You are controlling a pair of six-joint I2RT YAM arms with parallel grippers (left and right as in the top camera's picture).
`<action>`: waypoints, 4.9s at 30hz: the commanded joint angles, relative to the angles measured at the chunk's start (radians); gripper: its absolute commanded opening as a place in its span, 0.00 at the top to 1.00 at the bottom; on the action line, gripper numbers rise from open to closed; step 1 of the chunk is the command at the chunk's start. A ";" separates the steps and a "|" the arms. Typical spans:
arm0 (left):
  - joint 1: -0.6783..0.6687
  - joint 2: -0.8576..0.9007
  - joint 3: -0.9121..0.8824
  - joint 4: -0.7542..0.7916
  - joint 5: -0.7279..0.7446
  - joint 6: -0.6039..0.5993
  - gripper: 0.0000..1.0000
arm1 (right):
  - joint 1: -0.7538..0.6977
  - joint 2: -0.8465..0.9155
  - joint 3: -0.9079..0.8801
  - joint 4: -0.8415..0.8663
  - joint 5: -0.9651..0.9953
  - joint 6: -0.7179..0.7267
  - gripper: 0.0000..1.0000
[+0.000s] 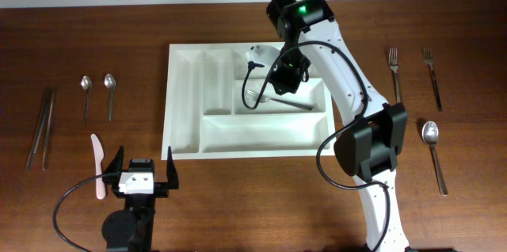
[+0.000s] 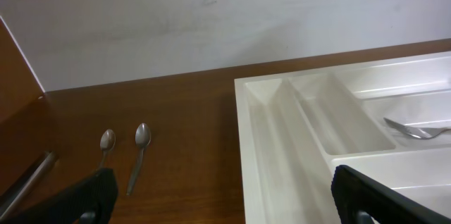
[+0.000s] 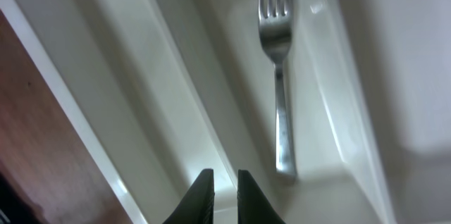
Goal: Pack container
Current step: 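Carry the fork left and lower it into the tray's middle compartment, then open the right gripper and move it back to the right forks, then lower the right gripper onto the middle fork and grasp it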
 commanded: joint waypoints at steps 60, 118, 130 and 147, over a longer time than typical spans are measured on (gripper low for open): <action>0.004 -0.008 -0.006 -0.001 -0.003 0.013 0.01 | -0.665 0.238 0.220 0.222 0.083 0.533 0.01; 0.004 -0.008 -0.006 -0.001 -0.003 0.013 0.01 | -0.676 0.314 0.065 0.221 0.241 0.462 0.23; 0.004 -0.008 -0.006 -0.001 -0.003 0.013 0.01 | -0.676 0.314 0.065 0.227 0.240 0.454 0.59; 0.004 -0.008 -0.006 -0.001 -0.003 0.013 0.01 | -0.674 0.314 0.065 0.239 0.241 0.454 0.76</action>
